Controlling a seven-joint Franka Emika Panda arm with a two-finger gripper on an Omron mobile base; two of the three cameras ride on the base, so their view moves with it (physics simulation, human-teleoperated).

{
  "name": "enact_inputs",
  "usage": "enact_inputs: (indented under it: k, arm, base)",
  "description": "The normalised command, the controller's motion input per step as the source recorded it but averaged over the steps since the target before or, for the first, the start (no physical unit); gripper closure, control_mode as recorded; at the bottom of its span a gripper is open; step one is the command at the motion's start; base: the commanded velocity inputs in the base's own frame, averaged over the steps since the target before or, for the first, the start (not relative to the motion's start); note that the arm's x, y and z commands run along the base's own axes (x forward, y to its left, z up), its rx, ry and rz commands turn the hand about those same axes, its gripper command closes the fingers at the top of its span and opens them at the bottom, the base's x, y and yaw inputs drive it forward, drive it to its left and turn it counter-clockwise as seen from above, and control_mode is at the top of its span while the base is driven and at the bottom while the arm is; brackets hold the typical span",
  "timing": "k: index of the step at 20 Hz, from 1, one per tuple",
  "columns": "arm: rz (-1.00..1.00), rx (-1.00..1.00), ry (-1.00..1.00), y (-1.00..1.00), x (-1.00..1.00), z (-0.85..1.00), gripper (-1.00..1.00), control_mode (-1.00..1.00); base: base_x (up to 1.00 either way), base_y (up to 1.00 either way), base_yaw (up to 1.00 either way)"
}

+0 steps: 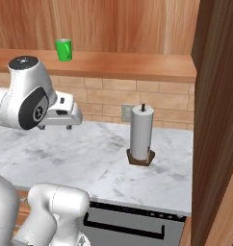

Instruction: There is a tray on the dining counter. Grab the cup, mug, and pitcher and place them on the tray. The pitcher may be placed next to the tray if it cannot fit the tray.

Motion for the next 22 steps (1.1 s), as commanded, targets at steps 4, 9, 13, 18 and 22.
enact_inputs:
  k: [4, 9, 13, 18, 22]
  arm:
    - [0.01, 0.02, -0.16, 0.0, 0.0, 0.33, -1.0, -1.0]
    - [0.01, 0.01, -0.14, 0.0, 0.0, 0.26, -1.0, -1.0]
    - [0.01, 0.0, -0.13, 0.0, 0.0, 0.18, -1.0, -1.0]
    - [0.0, 0.0, -0.13, 0.0, 0.0, 0.17, -1.0, -1.0]
    - [0.0, 0.0, -0.11, 0.0, 0.0, 0.14, -1.0, -1.0]
  base:
    - [0.0, 0.0, 0.0]
    - [0.0, 0.0, 0.0]
    - [0.0, 0.0, 0.0]
    - [0.0, 0.0, 0.0]
    - [0.0, 0.0, 0.0]
